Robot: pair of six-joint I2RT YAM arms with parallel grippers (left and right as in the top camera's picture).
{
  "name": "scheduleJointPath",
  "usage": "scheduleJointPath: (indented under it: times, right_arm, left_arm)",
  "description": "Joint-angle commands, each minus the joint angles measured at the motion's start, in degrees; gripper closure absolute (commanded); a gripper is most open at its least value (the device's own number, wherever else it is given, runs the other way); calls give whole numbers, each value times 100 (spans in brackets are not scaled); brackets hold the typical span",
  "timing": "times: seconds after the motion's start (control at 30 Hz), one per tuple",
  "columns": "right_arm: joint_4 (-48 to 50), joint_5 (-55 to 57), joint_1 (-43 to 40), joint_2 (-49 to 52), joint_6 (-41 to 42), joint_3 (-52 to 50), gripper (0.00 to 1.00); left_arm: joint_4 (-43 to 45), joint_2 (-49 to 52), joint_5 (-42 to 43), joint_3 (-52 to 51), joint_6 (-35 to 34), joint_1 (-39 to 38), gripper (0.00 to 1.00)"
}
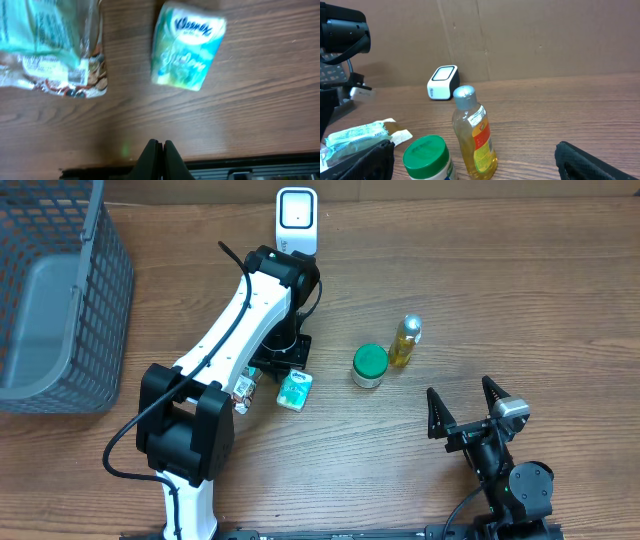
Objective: Scan the item barcode
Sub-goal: 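Lower the left gripper and grasp the Kleenex pack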
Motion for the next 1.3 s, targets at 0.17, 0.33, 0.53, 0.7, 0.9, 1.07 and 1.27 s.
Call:
scheduleJointPath:
  times: [0.17, 0.33, 0.53, 0.7, 0.9, 1.07, 1.27]
  right_arm:
    - [15, 52, -17, -68, -20, -59, 0]
    - [15, 52, -17, -68, -20, -59, 0]
    - [17, 52, -17, -68, -20, -59, 0]
    - [15, 52, -15, -68, -20, -59, 0]
    - [15, 52, -17, -68, -20, -59, 0]
    - [15, 52, -17, -68, -20, -61, 0]
    - [17, 52, -15, -68, -20, -61, 0]
  left_arm:
    - [35, -219, -122, -107, 129, -39, 94]
    - [442, -219, -125, -597, 129, -90, 89]
    - [1165, -219, -127, -1239, 129, -87, 75]
    - [1801, -219, -146, -1655, 131, -66, 66]
    - [2282, -219, -168, -1779, 199, -7, 66]
    - [2614, -219, -168, -1801, 258, 61, 68]
    - [2813, -214, -162, -1991, 306, 79, 66]
